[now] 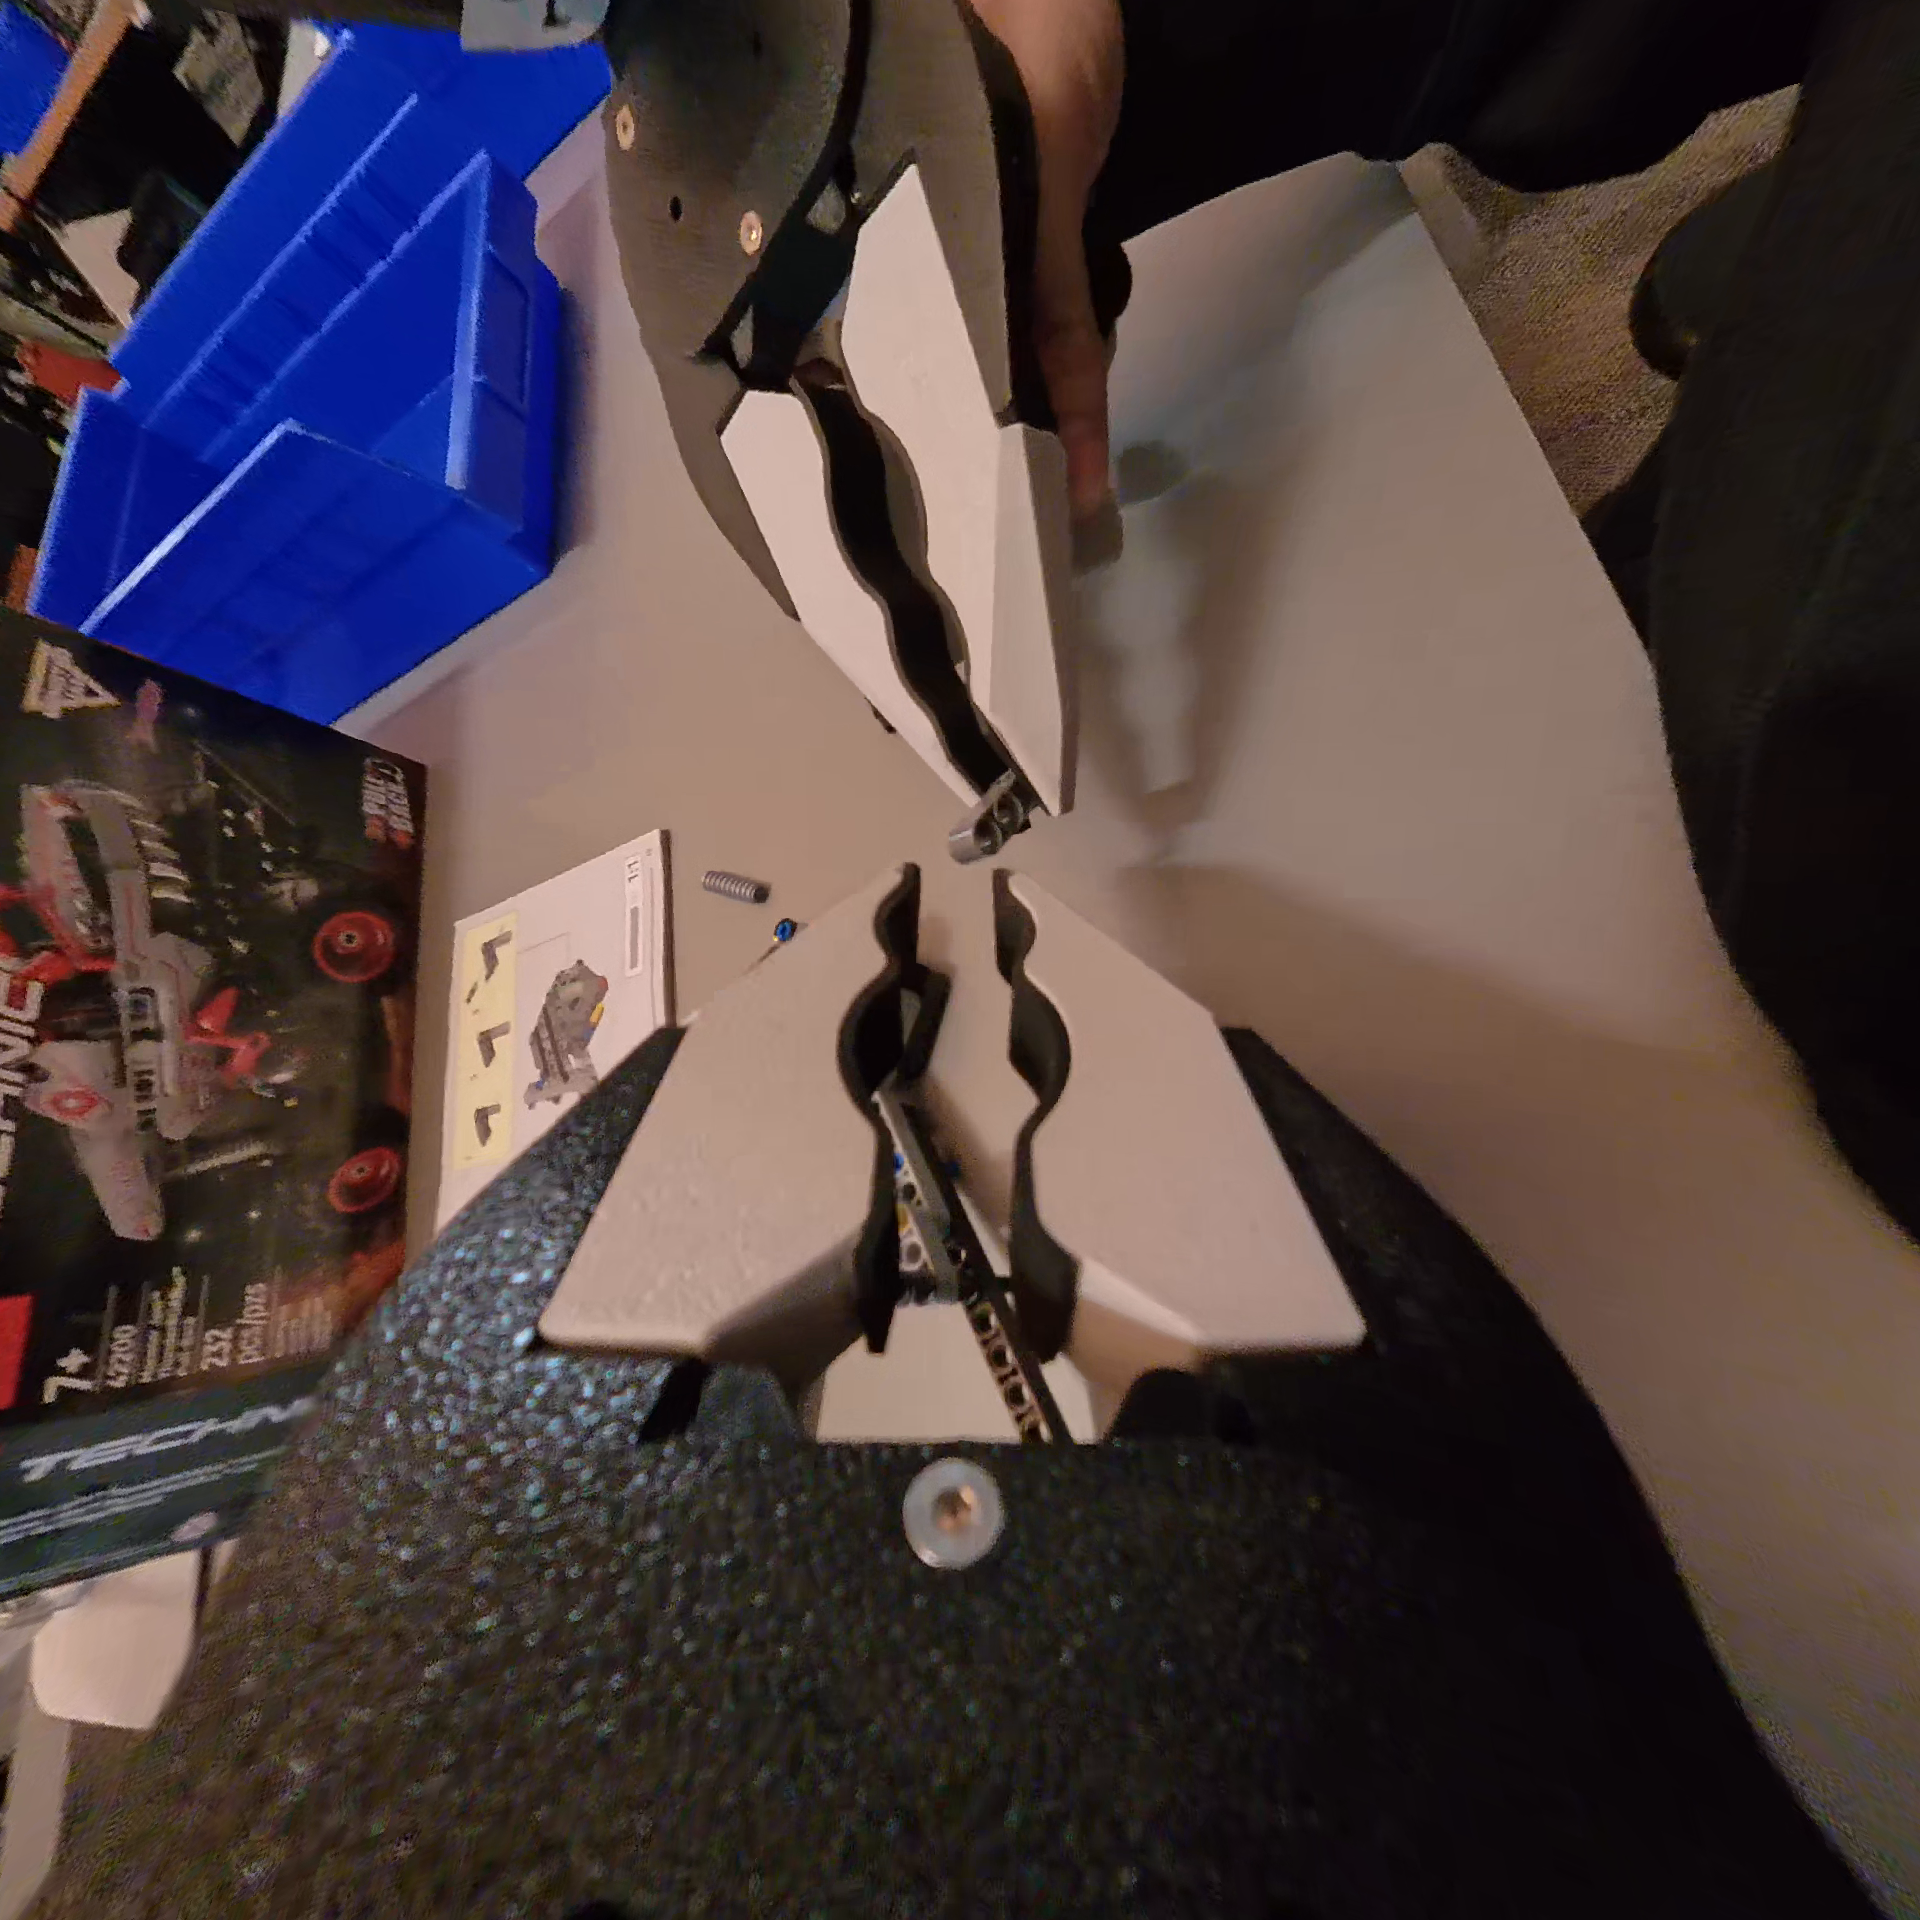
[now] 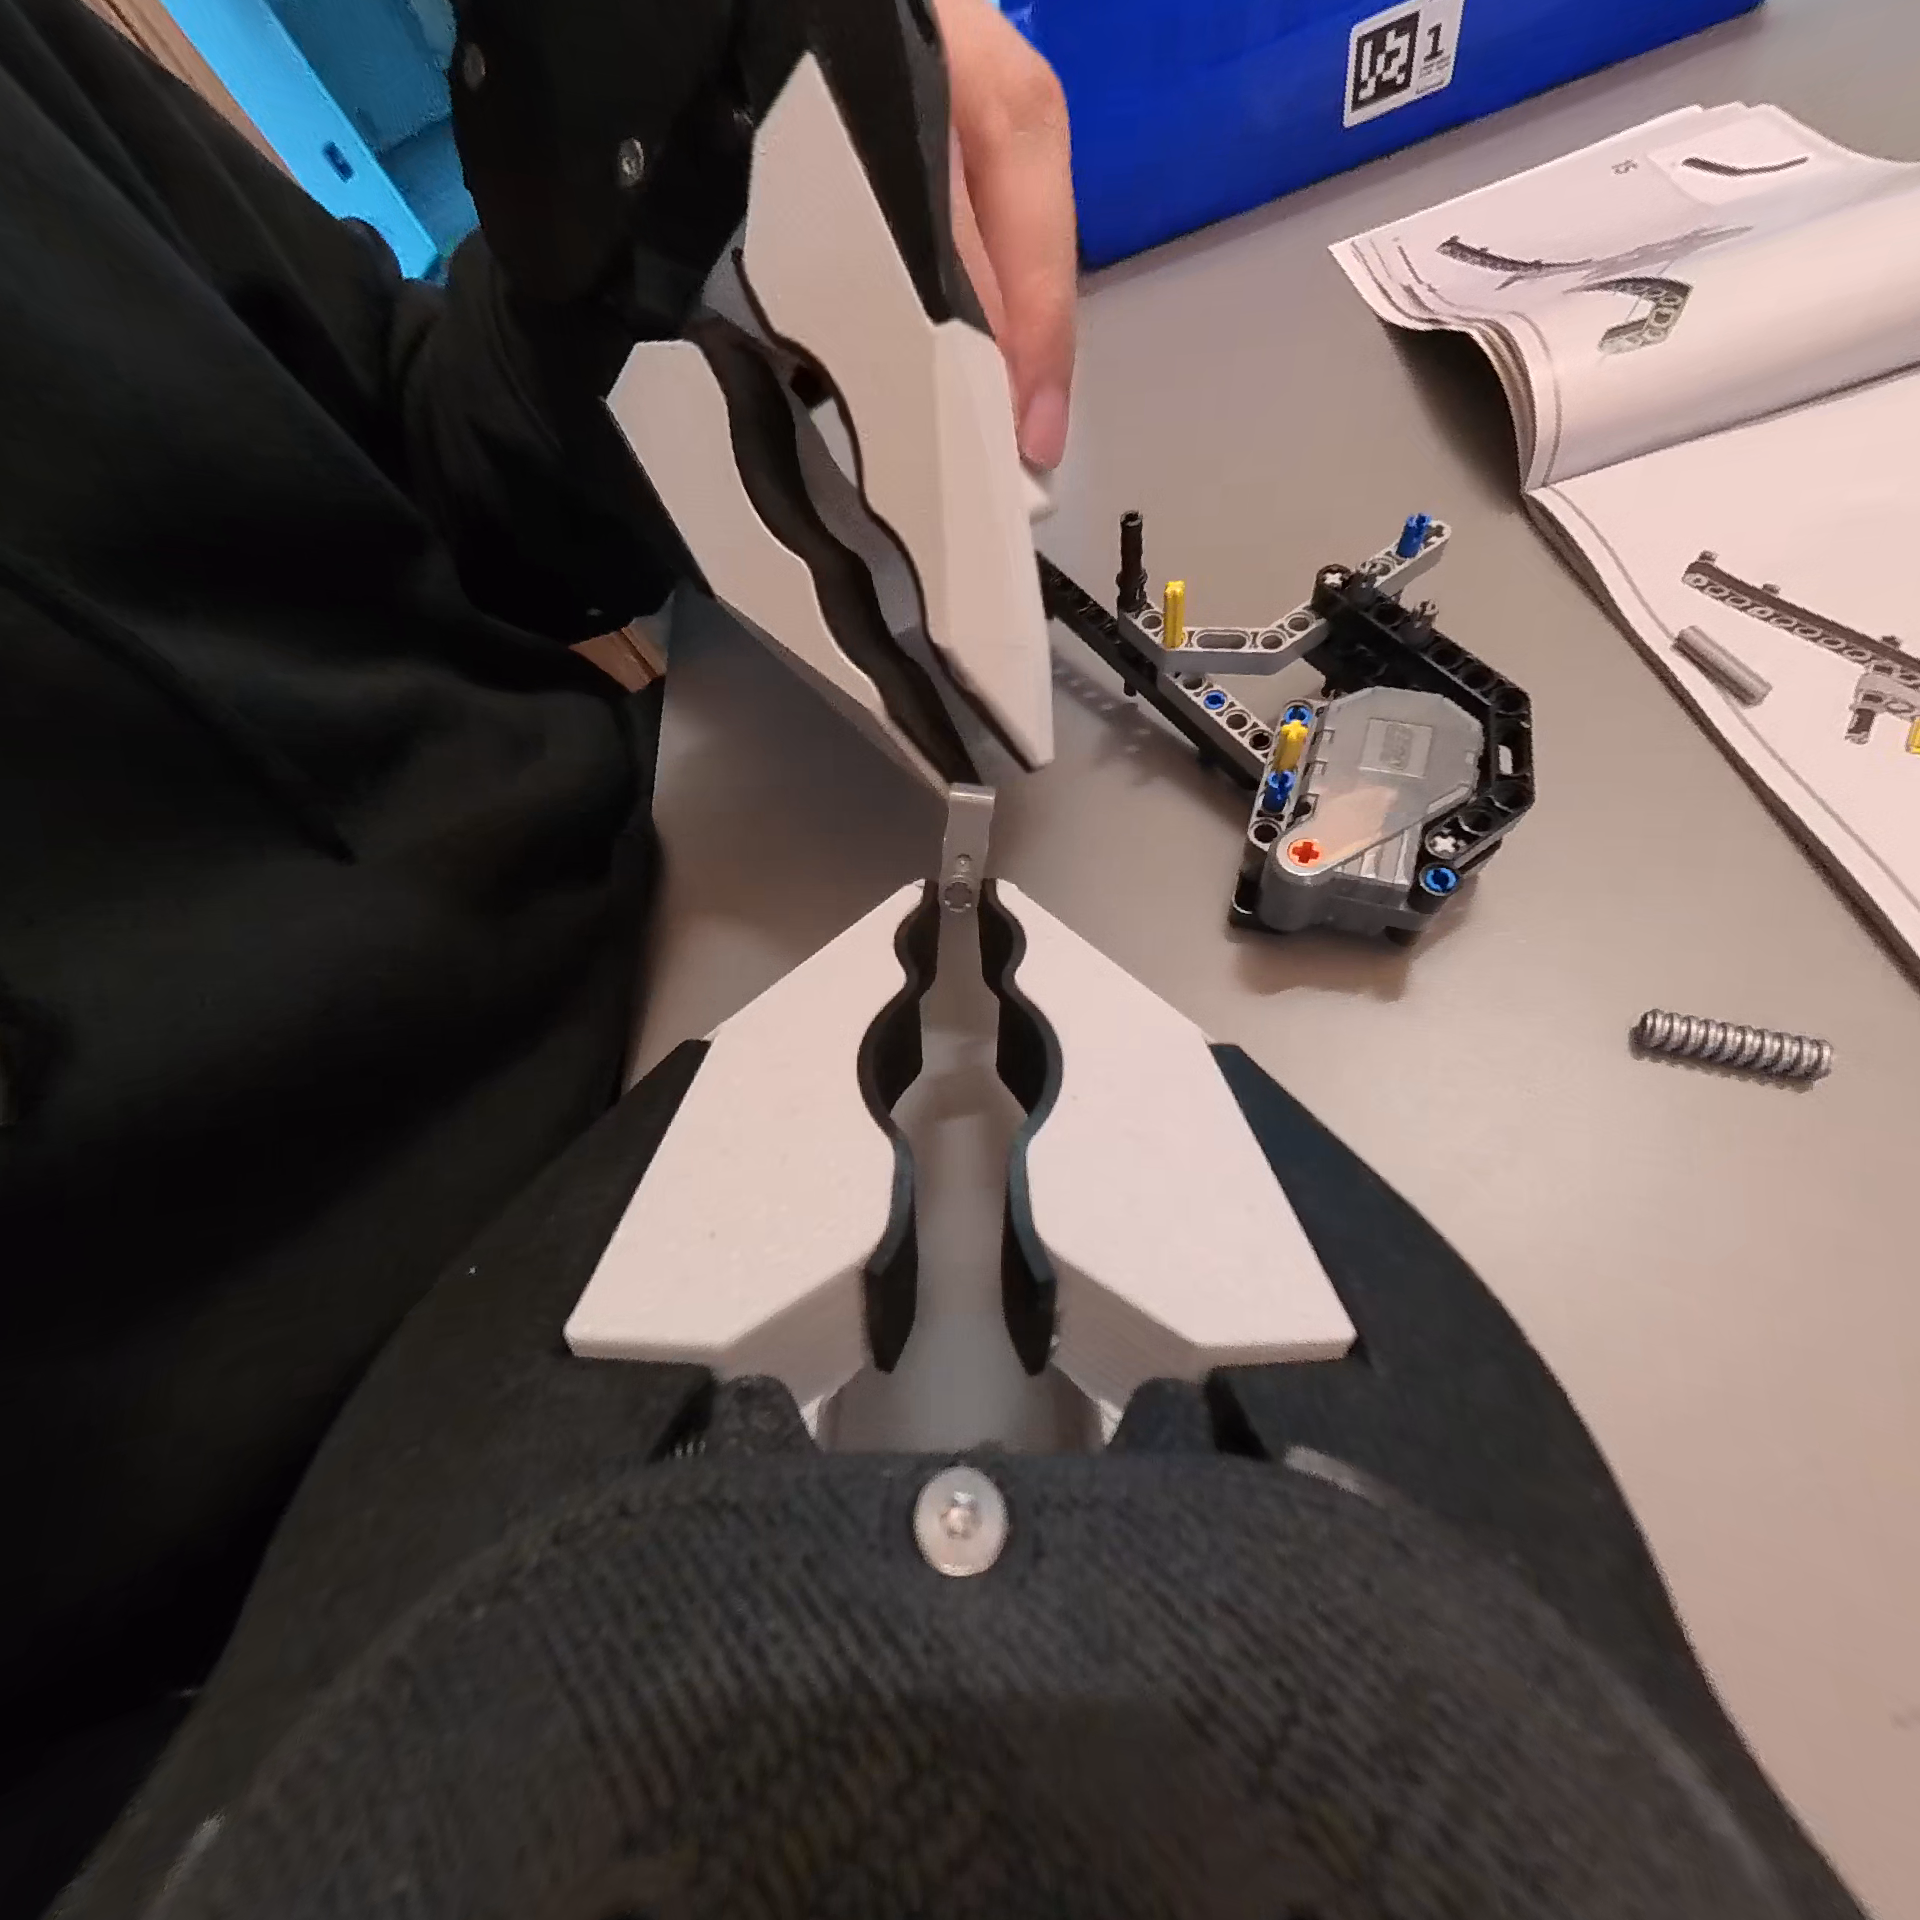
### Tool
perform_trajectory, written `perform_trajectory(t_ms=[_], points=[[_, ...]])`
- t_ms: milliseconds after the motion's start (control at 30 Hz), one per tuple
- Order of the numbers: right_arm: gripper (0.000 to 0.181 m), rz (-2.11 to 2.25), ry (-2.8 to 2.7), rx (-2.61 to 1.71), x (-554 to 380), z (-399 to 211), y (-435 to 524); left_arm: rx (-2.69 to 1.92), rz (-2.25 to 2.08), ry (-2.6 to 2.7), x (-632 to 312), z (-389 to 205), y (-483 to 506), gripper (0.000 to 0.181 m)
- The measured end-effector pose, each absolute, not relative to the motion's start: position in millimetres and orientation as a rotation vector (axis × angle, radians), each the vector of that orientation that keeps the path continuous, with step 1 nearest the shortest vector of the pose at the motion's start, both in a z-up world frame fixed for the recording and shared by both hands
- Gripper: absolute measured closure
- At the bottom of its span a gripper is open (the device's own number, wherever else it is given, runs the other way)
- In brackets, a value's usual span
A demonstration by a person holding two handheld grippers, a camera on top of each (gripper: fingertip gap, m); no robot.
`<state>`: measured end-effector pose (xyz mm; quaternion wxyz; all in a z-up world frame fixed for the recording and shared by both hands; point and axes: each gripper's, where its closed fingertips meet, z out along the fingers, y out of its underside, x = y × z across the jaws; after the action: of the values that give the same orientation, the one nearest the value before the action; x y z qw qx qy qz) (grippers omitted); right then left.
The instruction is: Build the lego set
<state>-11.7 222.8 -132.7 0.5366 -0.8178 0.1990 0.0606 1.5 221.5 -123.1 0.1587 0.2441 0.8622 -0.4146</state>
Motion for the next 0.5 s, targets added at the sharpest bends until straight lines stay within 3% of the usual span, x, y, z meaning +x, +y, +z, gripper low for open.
perform_trajectory(t_ms=[33, 500], points=[[0.175, 0.149, 0.48, -1.943, -11.5, -132.7, 222.6, 0.715, -1.183, 2.445, 1.6, -122.0, 221.6, 0.167], [0.175, 0.286, 0.479, -1.891, -21.3, -130.8, 226.5, 0.871, -1.215, 2.358, -12.3, -121.0, 221.4, 0.165]])
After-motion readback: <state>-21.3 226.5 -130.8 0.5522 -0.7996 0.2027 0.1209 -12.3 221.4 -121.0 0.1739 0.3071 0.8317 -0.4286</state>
